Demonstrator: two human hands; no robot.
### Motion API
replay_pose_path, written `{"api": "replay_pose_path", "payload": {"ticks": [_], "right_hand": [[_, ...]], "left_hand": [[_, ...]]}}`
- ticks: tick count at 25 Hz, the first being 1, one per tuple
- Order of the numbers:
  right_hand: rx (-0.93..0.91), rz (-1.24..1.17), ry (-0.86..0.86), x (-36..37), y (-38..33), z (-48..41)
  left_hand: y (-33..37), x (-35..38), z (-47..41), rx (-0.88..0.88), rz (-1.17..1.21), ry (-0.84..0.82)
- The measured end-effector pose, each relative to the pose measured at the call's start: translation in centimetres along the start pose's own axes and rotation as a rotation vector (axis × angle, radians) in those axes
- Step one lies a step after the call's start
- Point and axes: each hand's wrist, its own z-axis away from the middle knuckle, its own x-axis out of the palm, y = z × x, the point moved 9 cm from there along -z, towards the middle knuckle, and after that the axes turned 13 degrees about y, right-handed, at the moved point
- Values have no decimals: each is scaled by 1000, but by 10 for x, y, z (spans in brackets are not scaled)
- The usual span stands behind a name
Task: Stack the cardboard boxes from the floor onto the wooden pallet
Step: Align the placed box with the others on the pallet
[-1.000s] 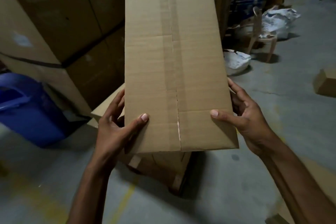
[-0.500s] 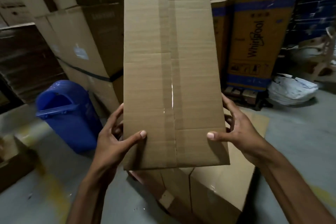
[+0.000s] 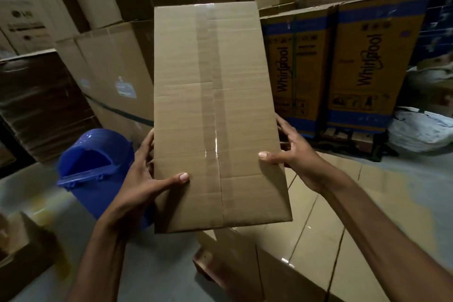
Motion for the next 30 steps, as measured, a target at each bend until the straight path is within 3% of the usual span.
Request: {"api": "replay_pose_path", "payload": {"ticks": [8,11,20,30], "right_hand": [[13,23,122,118,28,-71],[48,79,124,137,43,-101],[340,73,183,155,130,-234],[521,49,273,203,191,-346]], "left_hand": [[-79,-72,-142,-26,32,-84],[-100,-65,-184,-9,0,-189],[-167,-20,-346,-118,25,-140],[-264,-11,-477,-244,-44,-284]]}}
